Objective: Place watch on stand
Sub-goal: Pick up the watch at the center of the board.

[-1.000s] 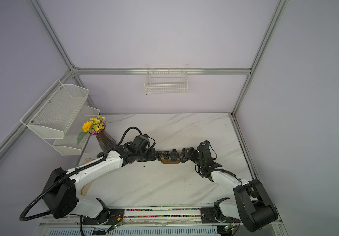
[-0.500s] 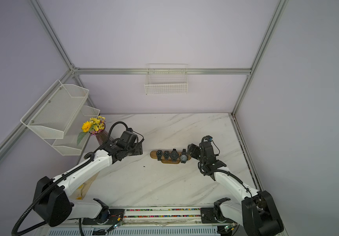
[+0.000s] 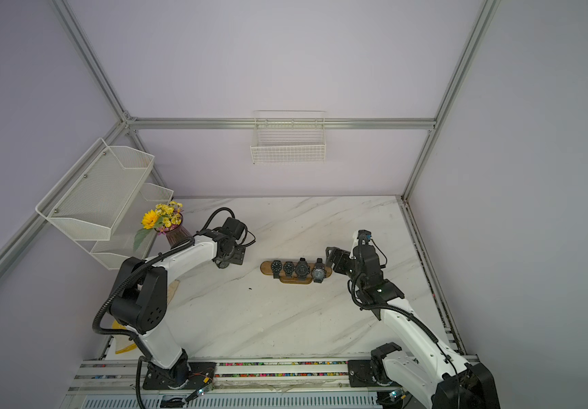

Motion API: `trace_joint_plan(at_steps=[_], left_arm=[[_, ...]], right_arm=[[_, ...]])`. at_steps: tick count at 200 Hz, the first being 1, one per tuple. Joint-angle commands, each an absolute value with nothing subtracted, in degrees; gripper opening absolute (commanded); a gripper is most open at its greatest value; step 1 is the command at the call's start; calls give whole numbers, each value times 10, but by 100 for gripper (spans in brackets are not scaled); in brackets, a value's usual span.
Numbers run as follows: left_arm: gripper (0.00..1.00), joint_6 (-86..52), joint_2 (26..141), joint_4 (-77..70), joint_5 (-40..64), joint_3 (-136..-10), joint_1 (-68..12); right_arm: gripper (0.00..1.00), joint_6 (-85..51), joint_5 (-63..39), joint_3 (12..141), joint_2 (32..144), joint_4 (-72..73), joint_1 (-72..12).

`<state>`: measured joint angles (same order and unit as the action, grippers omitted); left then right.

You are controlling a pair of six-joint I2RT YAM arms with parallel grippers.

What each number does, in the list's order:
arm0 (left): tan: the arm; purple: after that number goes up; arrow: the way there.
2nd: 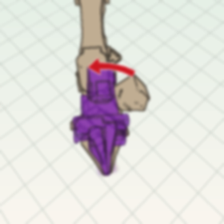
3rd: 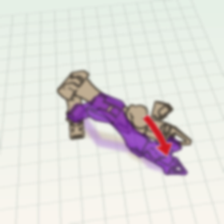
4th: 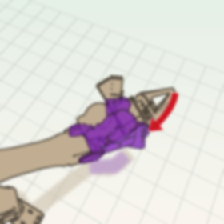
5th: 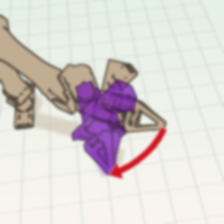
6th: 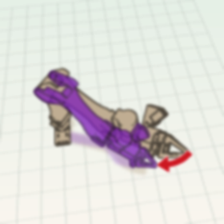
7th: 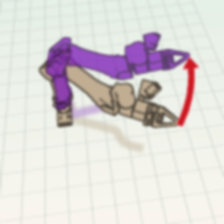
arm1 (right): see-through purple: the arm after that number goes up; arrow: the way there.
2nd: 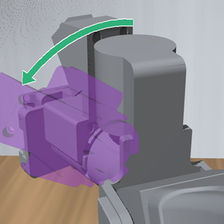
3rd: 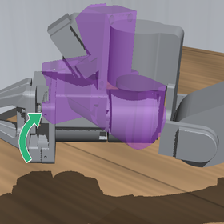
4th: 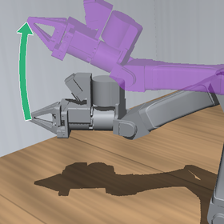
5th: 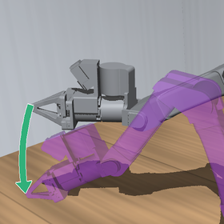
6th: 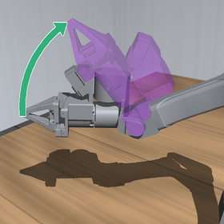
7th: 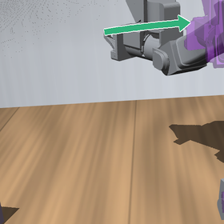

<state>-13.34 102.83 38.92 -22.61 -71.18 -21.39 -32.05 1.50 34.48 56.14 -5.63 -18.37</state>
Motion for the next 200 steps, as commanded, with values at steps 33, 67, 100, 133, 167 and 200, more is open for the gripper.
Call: trace_joint_plan(at_steps=[33,67,100,133,167,200], left_arm=[[76,-104,1059,400,-183,-749,-205],[63,-113,1082,408,-169,-760,-197],[51,-137,1087,420,-168,-759,-196],[42,-161,1090,450,-179,-767,-196],[29,-184,1074,450,-171,-754,-196],[16,-201,1068,444,-154,-746,-196]], right_arm=[[93,-318,6,332,550,-80,-181],[92,-318,5,333,551,-80,-181],[92,-318,9,336,550,-88,-182],[92,-318,15,335,546,-90,-181],[92,-314,15,347,547,-103,-181],[92,-304,15,352,537,-111,-181]])
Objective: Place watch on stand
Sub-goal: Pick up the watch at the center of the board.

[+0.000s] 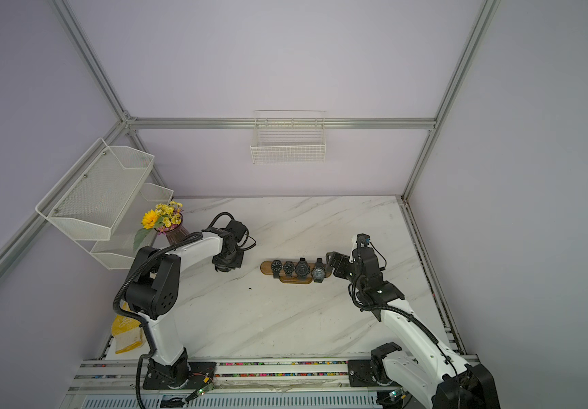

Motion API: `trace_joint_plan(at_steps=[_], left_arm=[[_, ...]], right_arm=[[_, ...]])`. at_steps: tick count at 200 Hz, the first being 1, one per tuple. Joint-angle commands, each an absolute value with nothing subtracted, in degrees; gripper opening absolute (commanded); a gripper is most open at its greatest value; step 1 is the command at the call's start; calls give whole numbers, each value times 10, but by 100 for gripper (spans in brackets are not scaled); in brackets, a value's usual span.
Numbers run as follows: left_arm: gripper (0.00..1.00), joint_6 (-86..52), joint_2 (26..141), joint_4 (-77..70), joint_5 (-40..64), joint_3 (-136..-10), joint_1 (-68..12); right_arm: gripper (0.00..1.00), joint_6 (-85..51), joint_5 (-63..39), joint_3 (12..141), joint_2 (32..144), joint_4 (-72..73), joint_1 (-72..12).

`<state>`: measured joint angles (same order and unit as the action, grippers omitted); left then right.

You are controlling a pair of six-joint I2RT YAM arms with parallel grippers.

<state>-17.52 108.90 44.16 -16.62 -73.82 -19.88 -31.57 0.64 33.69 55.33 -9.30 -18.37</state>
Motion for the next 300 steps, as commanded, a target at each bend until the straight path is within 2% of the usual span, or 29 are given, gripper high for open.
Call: trace_joint_plan(at_steps=[1,49,93,161,181,218,260,300], left_arm=[[16,-201,1067,443,-154,-746,-196],[0,-225,1009,393,-126,-698,-194],[0,-237,915,329,-46,-639,-193],[0,-204,751,293,145,-599,-225],[0,-164,704,294,208,-599,-248],[0,-89,635,326,247,-601,-309],[0,82,629,480,258,-665,-379],[0,212,630,545,279,-683,-430]], right_arm=[[92,-304,14,352,537,-111,-181],[91,-298,-24,346,532,-98,-184],[87,-283,-74,349,520,-76,-202],[79,-152,-177,386,543,-40,-264],[73,-108,-198,392,545,-26,-291],[70,-42,-201,432,563,-51,-323],[67,30,-254,451,559,-66,-357],[68,109,-295,451,540,-76,-416]])
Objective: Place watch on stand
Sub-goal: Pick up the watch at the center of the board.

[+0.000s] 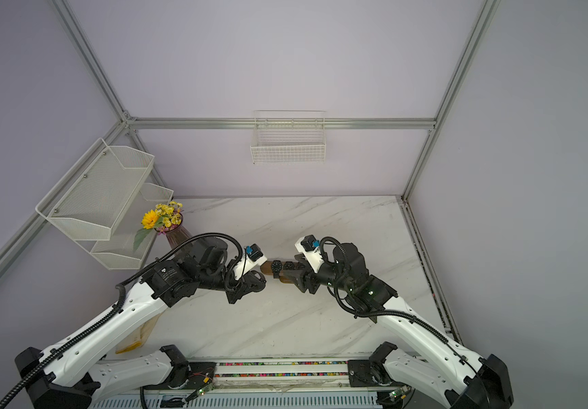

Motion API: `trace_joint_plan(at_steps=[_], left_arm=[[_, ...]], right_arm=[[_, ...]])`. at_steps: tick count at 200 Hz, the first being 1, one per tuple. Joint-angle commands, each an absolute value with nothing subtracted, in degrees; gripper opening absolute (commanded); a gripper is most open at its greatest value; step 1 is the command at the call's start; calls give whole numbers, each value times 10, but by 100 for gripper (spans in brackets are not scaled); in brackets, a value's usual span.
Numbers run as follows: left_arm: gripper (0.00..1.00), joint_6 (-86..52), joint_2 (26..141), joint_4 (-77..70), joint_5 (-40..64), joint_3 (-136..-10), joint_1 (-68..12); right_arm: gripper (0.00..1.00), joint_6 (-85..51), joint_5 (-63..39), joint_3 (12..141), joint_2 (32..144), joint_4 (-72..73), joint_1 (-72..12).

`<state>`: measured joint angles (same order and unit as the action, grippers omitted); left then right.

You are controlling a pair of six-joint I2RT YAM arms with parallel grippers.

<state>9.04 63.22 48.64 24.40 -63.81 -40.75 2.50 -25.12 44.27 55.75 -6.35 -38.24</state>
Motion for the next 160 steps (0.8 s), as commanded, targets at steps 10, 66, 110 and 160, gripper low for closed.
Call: trace_joint_plan(at_steps=[10,66,110,160], left_arm=[[0,229,634,553,300,-688,-436],[0,246,650,549,302,-692,-441],[0,237,666,546,275,-693,-441],[0,231,690,543,282,-681,-447]], right_arm=[[67,125,-299,447,538,-76,-432],[60,145,-305,429,567,-71,-494],[53,142,-271,423,593,-62,-519],[49,131,-222,402,595,-49,-523]])
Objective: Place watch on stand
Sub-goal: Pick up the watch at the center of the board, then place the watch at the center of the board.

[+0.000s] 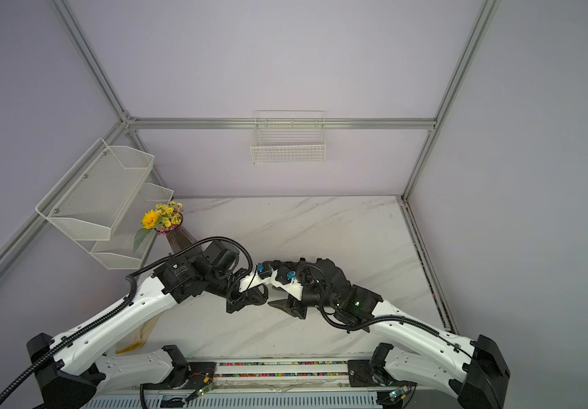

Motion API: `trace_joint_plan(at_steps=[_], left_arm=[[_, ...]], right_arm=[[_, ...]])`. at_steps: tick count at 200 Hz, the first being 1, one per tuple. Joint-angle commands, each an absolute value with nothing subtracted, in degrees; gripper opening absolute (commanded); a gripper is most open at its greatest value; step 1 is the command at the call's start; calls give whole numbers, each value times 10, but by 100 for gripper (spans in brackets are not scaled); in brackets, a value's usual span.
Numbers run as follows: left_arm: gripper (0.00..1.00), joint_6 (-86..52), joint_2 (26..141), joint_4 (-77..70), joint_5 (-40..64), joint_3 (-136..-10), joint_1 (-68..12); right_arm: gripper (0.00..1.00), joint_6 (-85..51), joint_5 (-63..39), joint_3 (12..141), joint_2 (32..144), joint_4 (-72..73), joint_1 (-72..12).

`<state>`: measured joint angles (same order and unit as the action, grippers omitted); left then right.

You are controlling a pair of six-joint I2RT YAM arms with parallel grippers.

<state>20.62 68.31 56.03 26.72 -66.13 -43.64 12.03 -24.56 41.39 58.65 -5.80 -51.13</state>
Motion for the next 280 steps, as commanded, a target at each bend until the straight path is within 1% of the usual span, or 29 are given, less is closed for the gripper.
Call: trace_joint_plan(at_steps=[1,25,50,86,96,119,157,203,213,223,247,265,280], left_arm=[[0,231,690,543,281,-681,-447],[0,195,714,515,243,-663,-449],[0,127,760,477,163,-622,-466],[0,76,804,419,138,-572,-517],[0,69,834,402,139,-566,-529],[0,67,867,359,129,-558,-550],[0,97,912,266,130,-522,-559],[1,132,952,248,127,-520,-572],[6,133,951,251,133,-520,-573],[15,128,947,251,131,-520,-576],[45,103,923,248,117,-513,-576],[62,77,887,241,95,-498,-577],[77,50,818,213,76,-463,-578]], right_arm=[[49,131,-221,402,596,-50,-524],[48,118,-198,396,582,-47,-529],[48,100,-150,366,515,-31,-529],[48,58,-85,337,411,-26,-531],[48,47,-75,332,386,-31,-531],[48,28,-71,321,343,-30,-532],[48,16,-47,323,318,-50,-532],[48,23,-26,336,315,-60,-532],[48,24,-21,340,319,-64,-532],[48,26,-15,343,323,-67,-532],[49,29,1,349,330,-75,-532],[50,29,16,359,340,-90,-532],[50,27,21,373,351,-110,-532]])
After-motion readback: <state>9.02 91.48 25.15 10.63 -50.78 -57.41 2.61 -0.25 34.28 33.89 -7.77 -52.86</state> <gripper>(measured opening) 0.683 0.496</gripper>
